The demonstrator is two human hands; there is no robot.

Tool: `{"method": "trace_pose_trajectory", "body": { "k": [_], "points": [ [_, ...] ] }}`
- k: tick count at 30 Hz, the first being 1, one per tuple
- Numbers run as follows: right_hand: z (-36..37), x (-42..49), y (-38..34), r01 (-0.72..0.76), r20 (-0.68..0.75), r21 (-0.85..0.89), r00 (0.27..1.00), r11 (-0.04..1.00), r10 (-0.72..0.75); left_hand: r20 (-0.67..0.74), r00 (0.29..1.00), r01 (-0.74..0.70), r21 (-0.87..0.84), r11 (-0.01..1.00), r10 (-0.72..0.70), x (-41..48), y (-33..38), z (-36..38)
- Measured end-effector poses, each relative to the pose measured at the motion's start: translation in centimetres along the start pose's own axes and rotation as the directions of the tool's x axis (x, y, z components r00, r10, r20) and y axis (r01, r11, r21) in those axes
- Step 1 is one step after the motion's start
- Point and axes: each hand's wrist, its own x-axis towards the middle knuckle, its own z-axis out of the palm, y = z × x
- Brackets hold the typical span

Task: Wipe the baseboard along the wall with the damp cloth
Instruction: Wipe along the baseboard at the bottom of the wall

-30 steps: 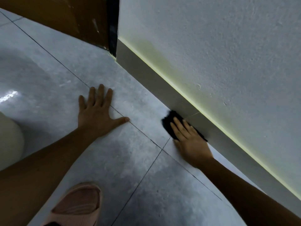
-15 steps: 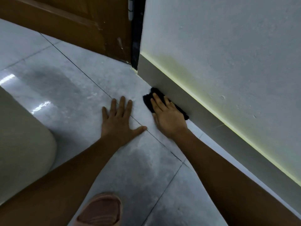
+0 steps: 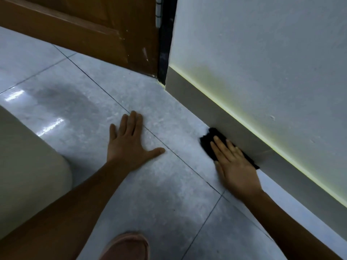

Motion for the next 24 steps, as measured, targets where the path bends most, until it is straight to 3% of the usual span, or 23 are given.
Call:
{"method": "trace_pose_trajectory", "body": {
  "k": [6,15,24],
  "points": [
    [-0.3,5.1,-4.4,-0.005,-0.043,0.020,0.999,1.000,0.006,-0.008,1.000,0.001,-0.003,1.000,-0.001,0.0,-0.1,0.2],
    [-3.5,19.6,-13.4,0.096,0.138,0.090,0.985,0.991,-0.108,0.060,0.998,-0.001,0.056,0.998,-0.002,0.3,0.1,-0.4],
    [-1.2,7.1,-8.8,0.213,-0.020,0.230,0.977,0.949,-0.214,0.084,0.996,-0.014,0.055,0.998,0.009,0.2,-0.1,-0.6]
  ]
}}
